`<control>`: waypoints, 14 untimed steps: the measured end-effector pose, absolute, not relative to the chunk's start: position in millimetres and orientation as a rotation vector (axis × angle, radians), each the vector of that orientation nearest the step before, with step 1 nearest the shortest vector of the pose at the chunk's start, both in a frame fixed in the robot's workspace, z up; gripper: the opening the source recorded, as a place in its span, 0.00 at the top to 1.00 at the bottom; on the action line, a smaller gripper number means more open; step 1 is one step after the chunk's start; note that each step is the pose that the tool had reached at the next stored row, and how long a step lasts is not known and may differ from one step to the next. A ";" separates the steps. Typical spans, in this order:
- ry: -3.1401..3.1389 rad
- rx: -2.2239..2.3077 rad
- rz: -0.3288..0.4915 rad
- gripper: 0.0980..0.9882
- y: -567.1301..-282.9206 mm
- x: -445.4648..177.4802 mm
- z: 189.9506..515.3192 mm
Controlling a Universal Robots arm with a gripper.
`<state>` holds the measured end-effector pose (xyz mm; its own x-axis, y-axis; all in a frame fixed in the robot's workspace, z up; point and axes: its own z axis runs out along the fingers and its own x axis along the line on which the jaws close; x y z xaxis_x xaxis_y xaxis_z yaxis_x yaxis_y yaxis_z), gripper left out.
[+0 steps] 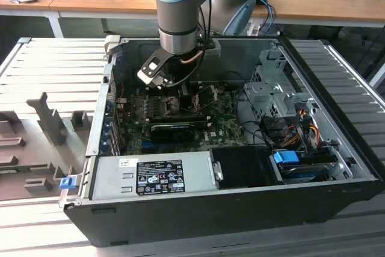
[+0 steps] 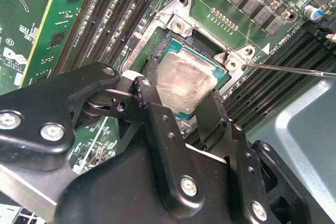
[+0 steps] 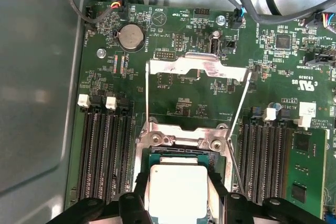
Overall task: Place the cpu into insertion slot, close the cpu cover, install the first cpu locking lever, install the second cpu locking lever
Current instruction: 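Place the cpu into insertion slot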
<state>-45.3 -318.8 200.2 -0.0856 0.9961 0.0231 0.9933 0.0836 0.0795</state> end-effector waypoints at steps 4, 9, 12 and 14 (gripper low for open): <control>2.270 2.114 0.115 0.52 -318.8 -45.2 201.2; 2.208 2.175 0.112 0.52 -318.8 -44.3 201.3; 2.208 2.175 0.112 0.52 -319.1 -43.8 201.2; 2.208 2.175 0.112 0.52 -319.5 -44.0 201.2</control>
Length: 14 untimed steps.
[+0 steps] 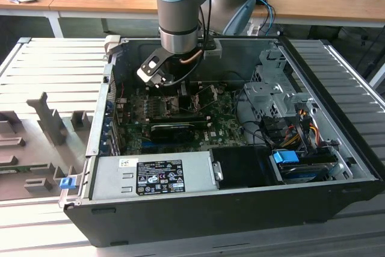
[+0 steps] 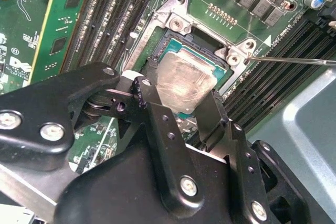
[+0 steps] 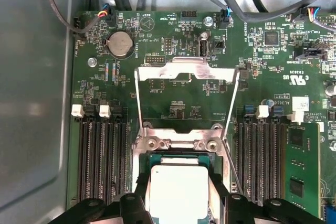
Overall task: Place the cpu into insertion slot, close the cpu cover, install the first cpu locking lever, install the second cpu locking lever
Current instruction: 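Place the cpu into insertion slot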
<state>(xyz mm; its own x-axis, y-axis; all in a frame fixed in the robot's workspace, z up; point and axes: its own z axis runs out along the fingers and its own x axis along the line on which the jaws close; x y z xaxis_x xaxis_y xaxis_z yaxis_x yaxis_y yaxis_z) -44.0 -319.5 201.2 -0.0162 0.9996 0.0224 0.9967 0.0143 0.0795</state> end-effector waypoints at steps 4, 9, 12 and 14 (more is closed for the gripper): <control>2.209 2.175 0.112 0.52 -319.6 -44.3 201.0; 2.209 2.175 0.112 0.51 -319.6 -44.2 200.9; 2.209 2.175 0.112 0.43 -319.6 -44.2 200.8; 2.209 2.175 0.112 0.43 -319.6 -44.2 200.8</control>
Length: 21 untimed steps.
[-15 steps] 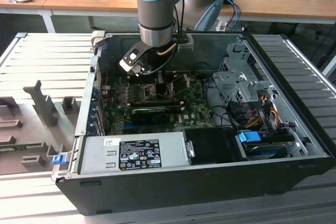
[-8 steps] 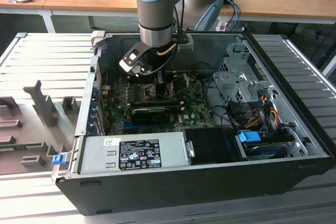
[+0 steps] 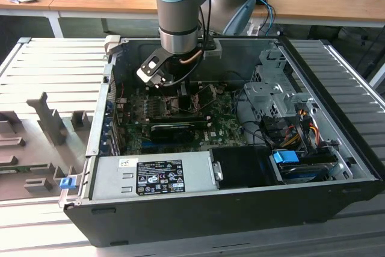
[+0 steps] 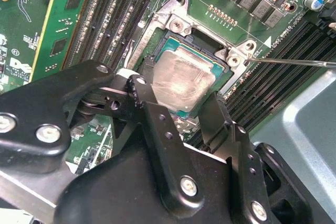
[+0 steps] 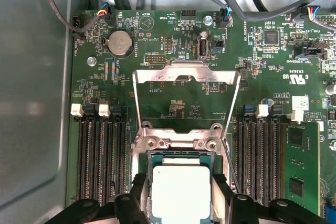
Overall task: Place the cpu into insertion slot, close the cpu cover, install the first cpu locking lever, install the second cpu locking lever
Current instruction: 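Place the cpu into insertion slot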
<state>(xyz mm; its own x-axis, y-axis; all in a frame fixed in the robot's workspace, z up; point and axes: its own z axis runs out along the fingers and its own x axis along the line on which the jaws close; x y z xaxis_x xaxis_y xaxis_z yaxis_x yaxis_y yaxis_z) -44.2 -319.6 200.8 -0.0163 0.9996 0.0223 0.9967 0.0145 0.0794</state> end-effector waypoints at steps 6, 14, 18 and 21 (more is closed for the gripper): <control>2.209 2.175 0.112 0.43 -319.6 -44.3 206.1; 2.208 2.174 0.105 0.67 -319.6 -44.1 212.6; 2.204 2.169 0.090 0.93 -319.6 -44.0 217.9; 2.203 2.168 0.086 0.99 -319.6 -44.0 220.5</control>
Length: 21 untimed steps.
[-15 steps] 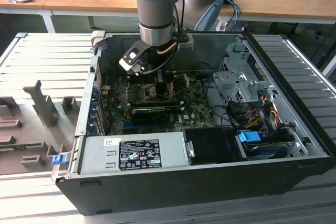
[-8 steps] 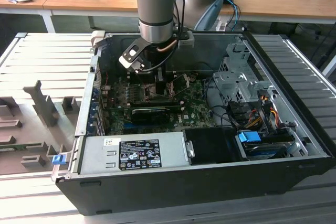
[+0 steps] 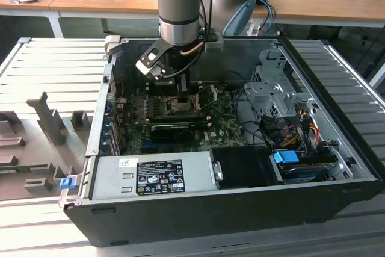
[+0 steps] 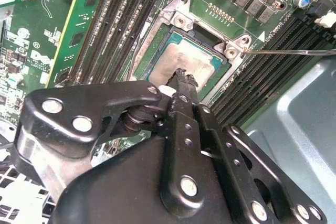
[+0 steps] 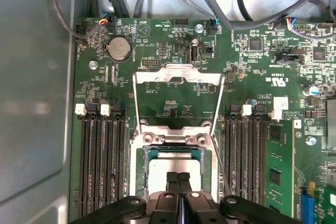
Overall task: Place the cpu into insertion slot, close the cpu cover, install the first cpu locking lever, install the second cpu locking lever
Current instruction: 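Place the cpu into insertion slot, then close the cpu cover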
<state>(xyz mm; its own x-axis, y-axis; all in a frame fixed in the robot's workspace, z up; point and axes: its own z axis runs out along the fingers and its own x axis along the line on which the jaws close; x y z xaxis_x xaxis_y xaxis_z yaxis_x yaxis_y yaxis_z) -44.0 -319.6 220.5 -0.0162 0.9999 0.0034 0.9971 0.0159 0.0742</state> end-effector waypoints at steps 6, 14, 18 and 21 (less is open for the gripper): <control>2.203 2.168 0.085 0.99 -319.6 -44.0 223.1; 2.214 2.181 0.069 0.99 -320.6 -33.4 223.4; 2.214 2.181 0.069 0.99 -319.8 -33.3 226.9; 2.214 2.181 0.069 0.99 -319.5 -33.4 237.9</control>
<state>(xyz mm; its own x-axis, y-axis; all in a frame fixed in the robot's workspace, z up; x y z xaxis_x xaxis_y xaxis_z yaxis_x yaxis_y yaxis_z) -33.4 -319.5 237.9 -0.0152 0.9999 0.0074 0.9984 0.0148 0.0549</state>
